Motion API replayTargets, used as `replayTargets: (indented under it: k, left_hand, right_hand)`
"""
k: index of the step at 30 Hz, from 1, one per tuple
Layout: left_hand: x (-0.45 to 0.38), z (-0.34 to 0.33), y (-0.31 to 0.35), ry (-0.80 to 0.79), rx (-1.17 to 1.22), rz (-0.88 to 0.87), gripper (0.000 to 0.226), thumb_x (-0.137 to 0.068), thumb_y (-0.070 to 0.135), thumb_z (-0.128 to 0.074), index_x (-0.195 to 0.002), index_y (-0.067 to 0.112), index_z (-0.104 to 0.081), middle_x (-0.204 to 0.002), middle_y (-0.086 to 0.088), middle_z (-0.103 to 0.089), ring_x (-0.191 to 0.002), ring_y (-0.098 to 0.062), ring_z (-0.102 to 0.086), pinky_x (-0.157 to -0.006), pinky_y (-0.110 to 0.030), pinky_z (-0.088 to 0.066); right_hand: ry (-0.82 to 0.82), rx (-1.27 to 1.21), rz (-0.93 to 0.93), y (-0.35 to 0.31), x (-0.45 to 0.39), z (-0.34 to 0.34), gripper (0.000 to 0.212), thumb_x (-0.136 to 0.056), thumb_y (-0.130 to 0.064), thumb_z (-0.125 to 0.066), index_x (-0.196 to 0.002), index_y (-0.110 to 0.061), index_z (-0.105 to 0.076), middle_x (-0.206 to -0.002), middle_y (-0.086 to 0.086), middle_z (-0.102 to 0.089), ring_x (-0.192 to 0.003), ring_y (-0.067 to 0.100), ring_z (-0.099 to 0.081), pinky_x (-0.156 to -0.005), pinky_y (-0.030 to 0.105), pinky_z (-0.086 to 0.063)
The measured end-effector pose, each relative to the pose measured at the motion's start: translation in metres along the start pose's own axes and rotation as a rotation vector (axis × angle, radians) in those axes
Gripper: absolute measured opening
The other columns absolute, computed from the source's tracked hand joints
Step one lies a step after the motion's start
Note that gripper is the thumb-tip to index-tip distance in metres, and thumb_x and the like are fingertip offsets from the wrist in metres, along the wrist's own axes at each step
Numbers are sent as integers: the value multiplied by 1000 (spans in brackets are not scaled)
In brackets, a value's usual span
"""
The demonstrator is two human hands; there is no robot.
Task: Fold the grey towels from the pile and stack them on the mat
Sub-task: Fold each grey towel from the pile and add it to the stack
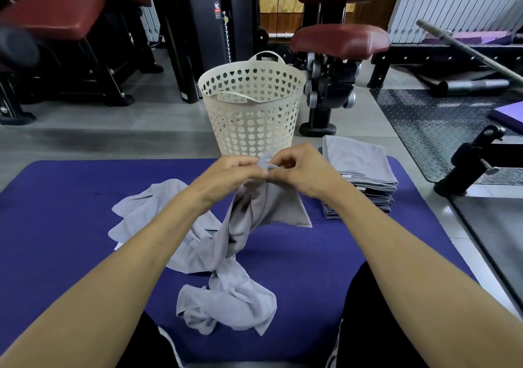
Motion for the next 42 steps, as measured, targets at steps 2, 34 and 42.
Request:
replayTargets:
  k: [2, 34, 42]
  left_hand:
    - [2, 0, 1, -13, -24, -56, 30, -82, 38, -76, -108, 23, -75, -104, -2, -75, -103, -17, -69, -93, -32, -53]
    - [4, 27, -14, 505, 224, 41, 29, -97, 10, -51, -99, 27, -75, -100, -3, -76, -97, -22, -70, -89, -35, -55]
    - [4, 0, -3, 189, 591, 103, 19, -95, 19, -55, -98, 10, -71, -69, 1, -64, -68, -12, -60, -70, -29, -53]
  right_hand:
    - [3, -7, -17, 4, 0, 2, 7, -85, -16, -75, -80, -12, -76, -50, -18, -55, -49, -4, -44, -54, 12, -35]
    - [126, -479, -93, 10, 1, 15, 10, -93, -10, -66, -86, -6, -72, -71, 3, -62, -60, 13, -57, -66, 29, -57]
    - [151, -483, -121, 6, 5, 13, 9, -92, -9, -67, -86, -3, -71, -66, 6, -63, -54, 12, -58, -53, 24, -53]
Point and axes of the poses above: each hand's wrist, its own x-axis away from the middle knuckle, its own z-axis out of the back of the hand, y = z × x, the point moved 6 cm from there along -x, towards the middle knuckle
